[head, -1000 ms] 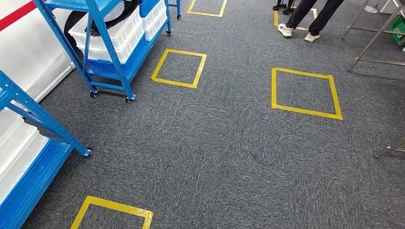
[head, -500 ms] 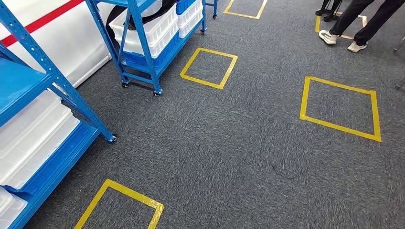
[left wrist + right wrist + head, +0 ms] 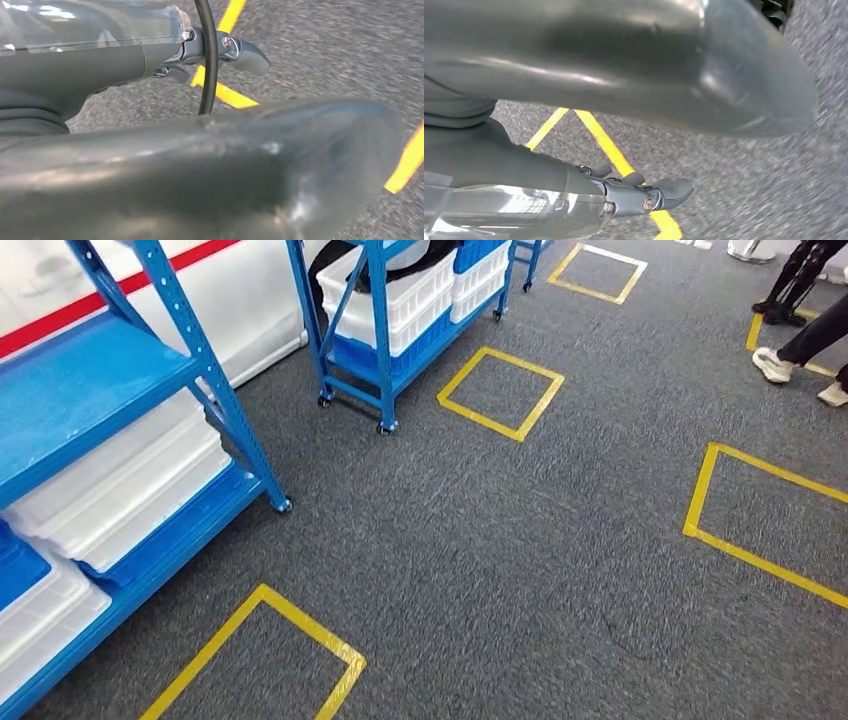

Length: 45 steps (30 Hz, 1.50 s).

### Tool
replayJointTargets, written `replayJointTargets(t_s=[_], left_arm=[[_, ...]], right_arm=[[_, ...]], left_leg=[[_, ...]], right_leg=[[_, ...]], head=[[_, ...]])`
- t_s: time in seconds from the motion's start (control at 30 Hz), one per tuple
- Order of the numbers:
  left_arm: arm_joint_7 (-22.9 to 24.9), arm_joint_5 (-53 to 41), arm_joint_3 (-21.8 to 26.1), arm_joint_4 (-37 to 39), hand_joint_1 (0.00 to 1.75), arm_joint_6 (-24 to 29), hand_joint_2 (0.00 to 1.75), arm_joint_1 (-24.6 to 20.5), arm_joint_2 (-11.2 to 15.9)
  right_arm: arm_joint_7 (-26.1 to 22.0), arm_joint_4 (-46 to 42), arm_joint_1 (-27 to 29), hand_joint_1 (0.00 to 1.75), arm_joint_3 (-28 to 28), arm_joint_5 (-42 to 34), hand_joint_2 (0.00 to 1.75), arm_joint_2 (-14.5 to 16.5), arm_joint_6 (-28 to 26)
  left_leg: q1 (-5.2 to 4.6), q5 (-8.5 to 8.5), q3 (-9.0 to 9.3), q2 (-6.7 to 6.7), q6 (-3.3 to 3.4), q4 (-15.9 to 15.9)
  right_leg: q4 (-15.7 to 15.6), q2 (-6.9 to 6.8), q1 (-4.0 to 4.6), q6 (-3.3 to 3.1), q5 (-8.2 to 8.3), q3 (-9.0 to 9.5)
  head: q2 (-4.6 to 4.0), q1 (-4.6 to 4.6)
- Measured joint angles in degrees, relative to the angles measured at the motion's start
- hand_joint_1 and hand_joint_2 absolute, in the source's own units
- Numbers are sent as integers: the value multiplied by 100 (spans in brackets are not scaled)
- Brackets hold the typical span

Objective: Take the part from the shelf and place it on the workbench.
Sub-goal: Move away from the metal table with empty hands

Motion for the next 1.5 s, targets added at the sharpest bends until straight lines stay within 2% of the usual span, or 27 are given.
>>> replayJointTargets(t_s=[0.07, 0.1, 0.13, 0.17, 0.2, 0.27, 0.33, 0.4, 0.43, 0.5, 0.57, 0.6, 0.63, 0.67, 0.73, 0.8, 0.87, 0.93, 1.0, 1.07, 1.13, 1.17, 1.2, 1.3, 1.37, 1.43, 1.5], left_arm=[[20, -7, -11, 2, 0, -3, 0, -7, -16], [31, -10, -17, 2, 0, -3, 0, -2, -24], [37, -9, -22, 4, 0, -3, 0, 13, -31], [46, -9, -25, 5, 0, -3, 0, 32, -37], [53, -9, -27, 7, 0, -2, 0, 52, -42], [60, -9, -33, 10, 0, -1, 0, 80, -59], [68, -10, -38, 11, 0, 2, 0, 100, -73], [83, -13, -39, 11, 0, 5, 0, 136, -79], [91, -15, -39, 11, 0, 7, 0, 160, -80], [109, -20, -39, 13, 0, 10, 0, 191, -85], [122, -25, -40, 14, 0, 11, 0, 188, -88], [126, -27, -42, 14, 0, 12, 0, 187, -90], [128, -28, -43, 14, 0, 12, 0, 195, -91], [129, -29, -43, 14, 0, 12, 0, 209, -93], [129, -32, -44, 14, 0, 12, 0, 230, -93], [127, -34, -44, 14, 0, 12, 0, 225, -90], [123, -39, -46, 14, 0, 12, 0, 224, -88], [121, -42, -48, 14, 0, 12, 0, 250, -88], [121, -42, -49, 14, 0, 11, 0, 266, -90], [119, -43, -51, 14, 0, 10, 0, 251, -93], [118, -44, -56, 14, 0, 10, 0, 242, -95], [118, -44, -60, 14, 0, 10, 0, 246, -96], [119, -44, -64, 14, 0, 10, 0, 252, -97], [121, -44, -78, 14, 0, 10, 0, 256, -104], [128, -45, -81, 14, 0, 11, 0, 257, -107], [139, -48, -81, 14, 0, 12, 0, 275, -109], [146, -57, -81, 15, 0, 12, 0, 296, -120]], right_arm=[[33, 4, 18, 0, 1, 14, 0, -3, -3], [53, 7, 28, 0, 1, 19, 0, -3, -6], [68, 9, 38, 0, 1, 23, 0, -3, -10], [83, 10, 48, 0, 2, 24, 0, -3, -15], [93, 10, 56, 0, 2, 26, 0, -4, -18], [117, 10, 72, 0, 3, 28, 0, -8, -21], [148, 10, 78, 0, 3, 32, 0, -9, -22], [180, 10, 72, 0, 5, 40, 0, -8, -22], [197, 11, 69, 0, 7, 49, 0, 0, -22], [221, 14, 80, 0, 14, 68, 0, 14, -21], [240, 15, 110, 0, 20, 81, 0, 19, -21], [250, 15, 121, 0, 20, 86, 0, 19, -21], [258, 15, 127, 0, 21, 89, 0, 19, -21], [265, 15, 127, 0, 22, 92, 0, 19, -21], [270, 15, 123, 0, 26, 95, 0, 22, -19], [272, 15, 125, 0, 30, 103, 0, 29, -12], [273, 15, 119, 0, 32, 111, 0, 34, -5], [275, 15, 97, 0, 35, 113, 0, 37, -5], [278, 15, 93, 0, 40, 113, 0, 36, -5], [281, 16, 116, 0, 43, 115, 0, 36, -5], [285, 17, 139, 0, 44, 118, 0, 37, -5], [286, 17, 146, 0, 45, 120, 0, 36, -5], [286, 17, 151, 0, 45, 121, 0, 34, -5], [287, 17, 160, 0, 47, 125, 0, 25, -5], [290, 17, 153, 0, 49, 133, 0, 25, -5], [298, 17, 129, 0, 57, 146, 0, 31, -5], [311, 17, 125, 0, 69, 161, 0, 42, -4]], left_leg=[[12, 22, -19, -129, 25, -11], [12, 26, -30, -205, 31, -4], [11, 26, -35, -286, 30, 5], [11, 22, -34, -369, 26, 18], [13, 16, -28, -453, 17, 33], [12, -8, -29, -599, -18, 69], [11, -20, -62, -711, -73, 98], [20, -14, -95, -813, -140, 95], [27, -29, -104, -806, -171, 111], [20, -213, -228, -578, -230, 379], [26, -599, -577, -269, -280, 1102], [39, -754, -767, -203, -302, 1484], [50, -819, -891, -168, -317, 1738], [58, -765, -905, -150, -324, 1768], [59, -382, -573, -48, -299, 1140], [14, -95, -171, 206, -221, 359], [-33, -63, -61, 306, -151, 106], [-19, -31, -57, 172, -98, 70], [23, 23, -28, 44, -33, 8], [42, 56, -29, -82, 5, -14], [40, 60, -45, -235, 11, 0], [41, 57, -46, -320, 7, 13], [45, 50, -45, -406, -2, 32], [56, 10, -68, -641, -67, 114], [53, -5, -117, -751, -137, 151], [61, 3, -151, -838, -213, 146], [64, -104, -226, -649, -273, 298]], right_leg=[[711, 304, -26, 24, -372, -344], [1045, 357, -32, 30, -491, -520], [1215, 379, -34, 33, -497, -624], [1168, 393, -35, 30, -381, -624], [904, 420, -37, 20, -170, -522], [140, 619, -48, -3, 235, -206], [-257, 771, -53, -25, 371, -51], [-285, 699, -41, -67, 367, -40], [-309, 635, -43, -101, 375, -24], [-364, 500, -56, -182, 390, 7], [-380, 348, -45, -234, 380, 16], [-378, 267, -36, -244, 369, 16], [-377, 191, -28, -248, 359, 21], [-376, 120, -22, -248, 348, 31], [-376, -16, -14, -231, 315, 79], [-373, -145, 7, -191, 272, 137], [-372, -254, 20, -137, 242, 172], [-371, -308, 13, -71, 216, 206], [-169, -43, -6, -8, 57, 138], [472, 309, -30, 29, -295, -173], [1148, 395, -48, 53, -523, -538], [1243, 402, -59, 63, -468, -614], [1112, 412, -72, 70, -302, -585], [75, 679, -115, 66, 284, -173], [-212, 791, -114, 34, 359, -68], [-231, 670, -104, -30, 376, -69], [-277, 541, -110, -112, 400, -47]], head=[[0, 2], [0, 2], [0, 2], [0, 1], [0, 2], [0, 2], [0, 2], [0, 1], [0, 1], [0, 0], [0, -1], [0, -1], [0, -1], [0, -2], [0, -2], [0, 0], [0, 0], [0, 0], [0, 0], [0, 1], [0, 1], [0, 1], [0, 1], [0, 1], [0, 1], [0, 1], [0, 0]])
